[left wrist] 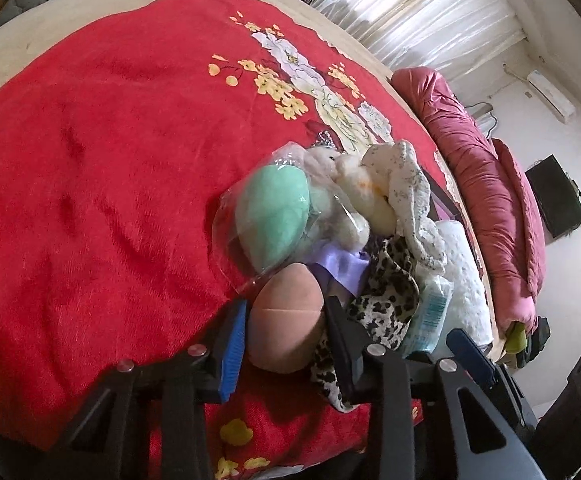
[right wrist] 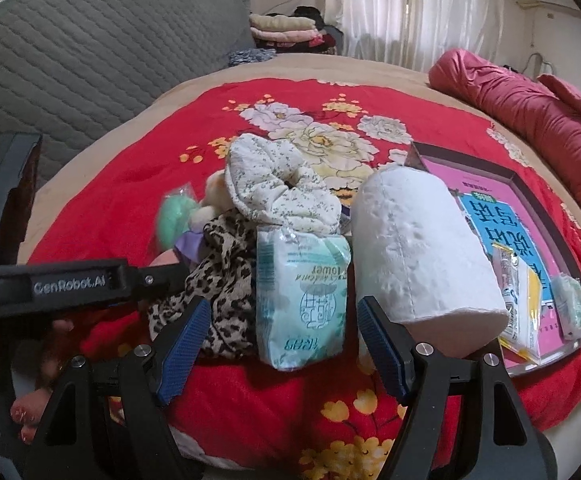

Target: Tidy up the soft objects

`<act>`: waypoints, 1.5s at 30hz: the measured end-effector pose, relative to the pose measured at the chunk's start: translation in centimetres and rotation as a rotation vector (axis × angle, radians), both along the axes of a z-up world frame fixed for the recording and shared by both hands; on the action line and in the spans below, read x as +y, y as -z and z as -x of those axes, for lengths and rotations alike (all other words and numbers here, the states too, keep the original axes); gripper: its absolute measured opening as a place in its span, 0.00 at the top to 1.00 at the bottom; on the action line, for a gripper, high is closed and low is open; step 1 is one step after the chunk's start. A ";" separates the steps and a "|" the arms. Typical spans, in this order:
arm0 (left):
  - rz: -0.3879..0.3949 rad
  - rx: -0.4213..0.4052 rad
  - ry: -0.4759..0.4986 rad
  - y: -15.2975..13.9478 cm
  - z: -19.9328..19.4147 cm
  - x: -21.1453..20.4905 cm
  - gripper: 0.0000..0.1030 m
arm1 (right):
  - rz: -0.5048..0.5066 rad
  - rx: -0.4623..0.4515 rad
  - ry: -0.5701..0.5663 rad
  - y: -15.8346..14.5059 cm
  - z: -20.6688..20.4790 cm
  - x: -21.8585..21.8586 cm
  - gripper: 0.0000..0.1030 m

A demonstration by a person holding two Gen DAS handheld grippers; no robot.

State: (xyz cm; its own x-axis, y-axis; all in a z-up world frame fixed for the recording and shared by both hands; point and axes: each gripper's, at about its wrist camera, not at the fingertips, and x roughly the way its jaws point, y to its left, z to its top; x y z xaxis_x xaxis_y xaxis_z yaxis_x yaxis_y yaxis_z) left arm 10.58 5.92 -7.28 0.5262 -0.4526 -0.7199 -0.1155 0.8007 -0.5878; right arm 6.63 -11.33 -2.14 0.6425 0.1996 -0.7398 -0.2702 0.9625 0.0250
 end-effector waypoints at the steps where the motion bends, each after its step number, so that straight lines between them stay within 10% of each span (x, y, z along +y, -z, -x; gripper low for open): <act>1: 0.004 -0.003 0.000 0.0 0.0 0.1 0.63 | 0.001 -0.003 0.008 0.0 -0.1 0.0 0.25; 11: 0.011 -0.050 -0.035 -1.0 0.8 1.3 0.64 | -0.002 -0.024 0.024 -0.8 -1.6 0.5 0.25; 18: 0.079 -0.025 -0.096 -0.4 1.0 3.7 0.64 | 0.030 -0.108 -0.193 -1.7 1.5 3.1 0.25; 32: 0.116 -0.005 -0.109 0.3 0.8 4.5 0.64 | 0.474 -0.312 -0.424 3.7 2.9 10.1 0.25; 37: 0.107 0.001 -0.105 0.4 0.7 4.4 0.64 | 0.518 -0.324 -0.424 4.7 1.4 10.0 0.71; 45: 0.100 -0.017 -0.096 0.2 0.7 4.1 0.64 | 0.316 -0.310 -0.459 1.7 0.8 7.7 0.88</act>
